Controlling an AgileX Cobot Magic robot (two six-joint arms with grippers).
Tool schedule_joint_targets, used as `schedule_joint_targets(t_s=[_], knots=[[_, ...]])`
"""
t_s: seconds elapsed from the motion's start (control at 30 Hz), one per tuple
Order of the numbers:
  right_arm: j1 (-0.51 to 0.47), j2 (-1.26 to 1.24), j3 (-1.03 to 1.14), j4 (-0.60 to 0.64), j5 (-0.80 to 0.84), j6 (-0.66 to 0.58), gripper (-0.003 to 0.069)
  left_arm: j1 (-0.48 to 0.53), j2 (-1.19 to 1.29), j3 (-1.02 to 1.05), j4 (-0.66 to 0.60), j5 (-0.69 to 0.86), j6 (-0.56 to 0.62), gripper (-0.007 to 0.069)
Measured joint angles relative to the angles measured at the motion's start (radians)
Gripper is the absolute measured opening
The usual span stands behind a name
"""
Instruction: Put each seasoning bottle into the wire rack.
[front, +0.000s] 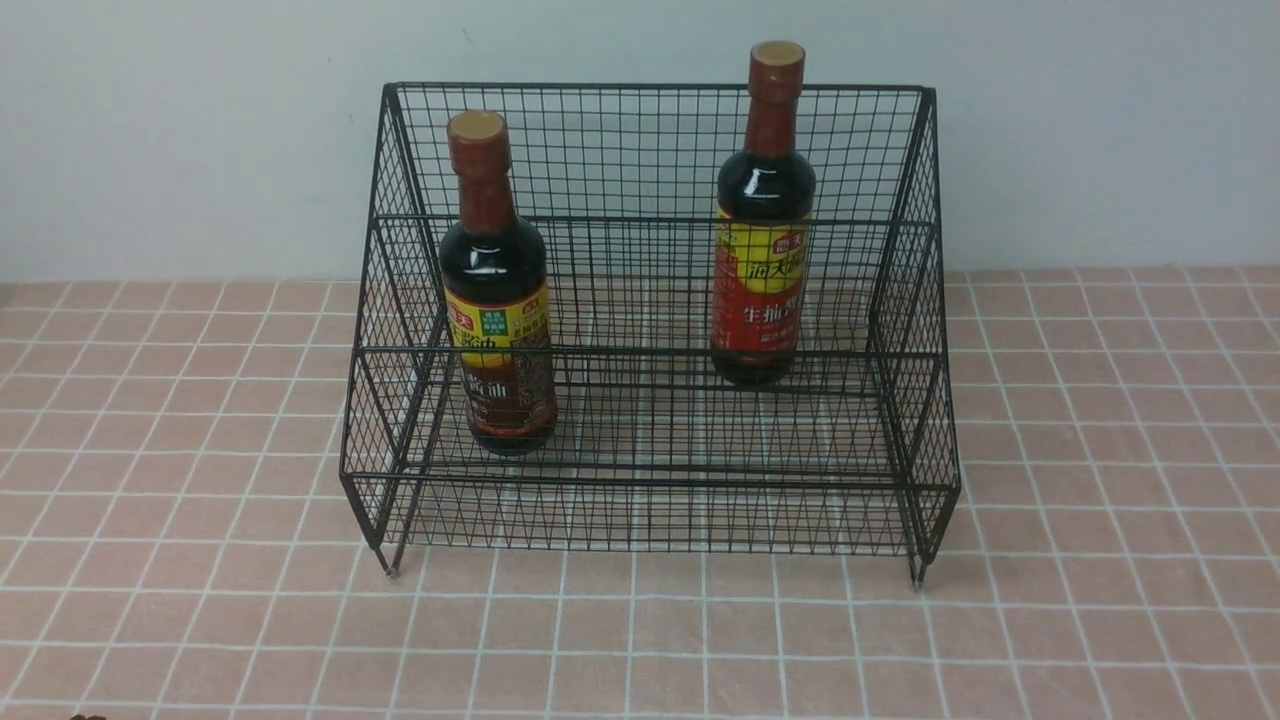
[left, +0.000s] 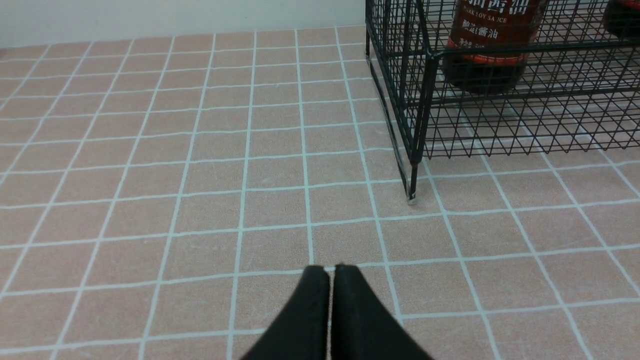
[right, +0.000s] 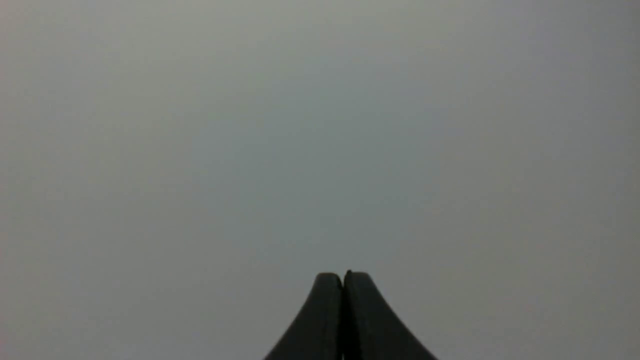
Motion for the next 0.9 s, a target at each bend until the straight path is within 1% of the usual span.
schedule_joint_targets(t_s=[0.03,0.07,0.13,0.2,0.27,0.3,0.33,0.37,0.4,0.43,0.47,0.5,0.53,0.57,0.63,0.67,0.7,0.73,0.77,0.9], knots=[[0.0,0.0,0.0,0.002,0.017,-0.005,-0.0011,0.0,0.0,0.0,0.0,0.0,0.0,-0.0007],[0.0,0.0,0.01,0.016,0.087,-0.019,-0.0011,0.0,0.0,0.0,0.0,0.0,0.0,-0.0007],[0.003,0.0,0.037,0.123,0.261,-0.014,-0.0011,0.0,0.0,0.0,0.0,0.0,0.0,-0.0007],[0.023,-0.002,0.066,0.292,0.405,0.016,-0.0011,0.0,0.0,0.0,0.0,0.0,0.0,-0.0007],[0.053,-0.005,0.089,0.512,0.583,0.029,-0.0011,0.0,0.0,0.0,0.0,0.0,0.0,-0.0007],[0.077,-0.006,0.099,0.671,0.679,0.016,-0.0011,0.0,0.0,0.0,0.0,0.0,0.0,-0.0007],[0.092,-0.006,0.103,0.776,0.777,-0.019,-0.0011,0.0,0.0,0.0,0.0,0.0,0.0,-0.0007],[0.108,-0.004,0.108,0.908,0.876,-0.072,-0.0011,0.0,0.0,0.0,0.0,0.0,0.0,-0.0007],[0.12,0.0,0.112,1.015,0.952,-0.145,-0.0011,0.0,0.0,0.0,0.0,0.0,0.0,-0.0007],[0.139,0.007,0.119,1.206,1.059,-0.253,-0.0011,0.0,0.0,0.0,0.0,0.0,0.0,-0.0007],[0.153,0.015,0.126,1.372,1.148,-0.375,-0.0011,0.0,0.0,0.0,0.0,0.0,0.0,-0.0007],[0.16,0.02,0.132,1.453,1.196,-0.437,-0.0011,0.0,0.0,0.0,0.0,0.0,0.0,-0.0007],[0.168,0.027,0.141,1.559,1.235,-0.537,-0.0011,0.0,0.0,0.0,0.0,0.0,0.0,-0.0007],[0.179,0.032,0.157,1.711,1.27,-0.646,-0.0011,0.0,0.0,0.0,0.0,0.0,0.0,-0.0007],[0.193,0.036,0.181,1.889,1.281,-0.753,-0.0011,0.0,0.0,0.0,0.0,0.0,0.0,-0.0007],[0.2,0.036,0.193,1.962,1.274,-0.817,-0.0011,0.0,0.0,0.0,0.0,0.0,0.0,-0.0007],[0.202,0.036,0.202,2.01,1.264,-0.844,-0.0011,0.0,0.0,0.0,0.0,0.0,0.0,-0.0007],[0.203,0.034,0.213,2.063,1.239,-0.878,-0.0011,0.0,0.0,0.0,0.0,0.0,0.0,-0.0007],[0.206,0.022,0.238,2.136,1.172,-0.918,-0.0011,0.0,0.0,0.0,0.0,0.0,0.0,-0.0007],[0.206,-0.042,0.314,2.208,0.919,-0.951,-0.0011,0.0,0.0,0.0,0.0,0.0,0.0,-0.0007]])
